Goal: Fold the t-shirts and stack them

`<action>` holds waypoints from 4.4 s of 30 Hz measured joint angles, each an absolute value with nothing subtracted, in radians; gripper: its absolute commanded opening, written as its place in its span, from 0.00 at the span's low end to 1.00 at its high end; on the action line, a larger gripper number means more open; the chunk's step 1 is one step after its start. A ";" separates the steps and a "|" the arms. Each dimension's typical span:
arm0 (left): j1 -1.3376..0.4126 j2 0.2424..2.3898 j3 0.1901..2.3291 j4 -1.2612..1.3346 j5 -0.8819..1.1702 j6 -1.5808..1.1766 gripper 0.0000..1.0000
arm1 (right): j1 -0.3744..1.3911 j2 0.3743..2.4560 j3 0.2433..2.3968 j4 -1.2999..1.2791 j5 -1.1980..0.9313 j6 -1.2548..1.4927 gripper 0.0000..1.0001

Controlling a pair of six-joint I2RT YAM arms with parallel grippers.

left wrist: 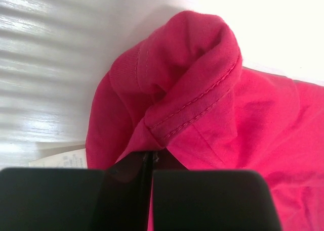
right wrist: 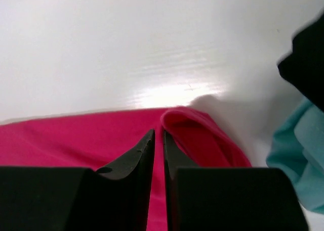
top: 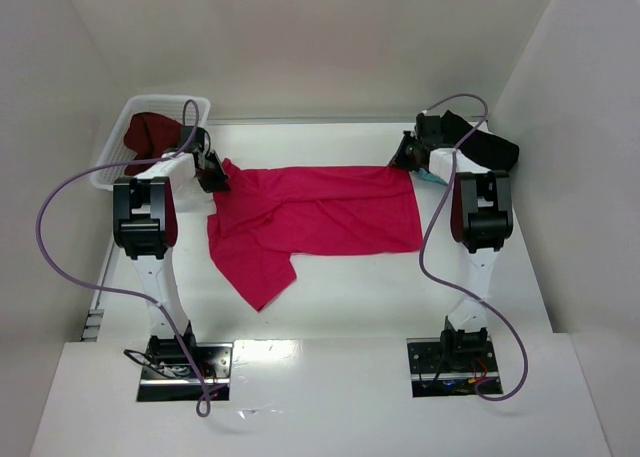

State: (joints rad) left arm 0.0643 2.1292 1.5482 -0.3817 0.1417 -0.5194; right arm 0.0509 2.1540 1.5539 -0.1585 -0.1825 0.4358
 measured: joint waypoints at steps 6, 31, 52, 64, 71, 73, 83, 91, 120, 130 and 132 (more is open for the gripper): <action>0.066 2.131 1.556 -0.401 0.144 -0.500 0.00 | 0.056 2.232 1.679 -0.199 -0.162 0.419 0.11; 0.061 2.132 1.583 -0.430 0.133 -0.472 0.14 | 0.012 2.225 1.707 -0.327 0.007 0.424 0.13; -0.046 1.554 1.434 -0.442 0.100 -0.398 0.76 | 0.035 1.468 1.192 -0.226 -0.044 0.420 1.00; -0.258 1.124 0.917 -0.546 0.150 -0.609 0.80 | 0.035 1.330 0.887 -0.267 -0.041 0.534 1.00; -0.353 0.905 0.689 -0.620 0.128 -0.838 0.83 | 0.035 1.330 0.795 -0.258 -0.041 0.624 1.00; -0.357 0.908 0.687 -0.625 0.116 -0.877 0.88 | 0.035 1.330 0.762 -0.263 -0.038 0.646 1.00; -0.357 0.950 0.630 -0.602 -0.117 -1.061 0.96 | 0.035 1.329 0.747 -0.255 -0.028 0.691 1.00; -0.357 1.049 0.525 -0.553 -0.157 -1.138 0.96 | 0.035 1.331 0.747 -0.254 -0.021 0.693 1.00; -0.357 1.082 0.503 -0.471 -0.068 -1.158 0.00 | 0.039 1.246 0.590 -0.277 -0.038 0.796 1.00; -0.353 0.852 0.503 -0.579 -0.109 -1.187 0.00 | 0.046 1.251 0.575 -0.274 -0.038 0.799 0.84; -0.347 0.835 0.503 -0.584 -0.110 -1.186 0.00 | 0.048 1.254 0.575 -0.272 -0.036 0.799 0.79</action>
State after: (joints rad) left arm -0.3470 0.8352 0.5026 -0.5842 -0.1097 -1.1862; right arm 0.0483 1.2541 0.5747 -0.2718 -0.0360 0.7986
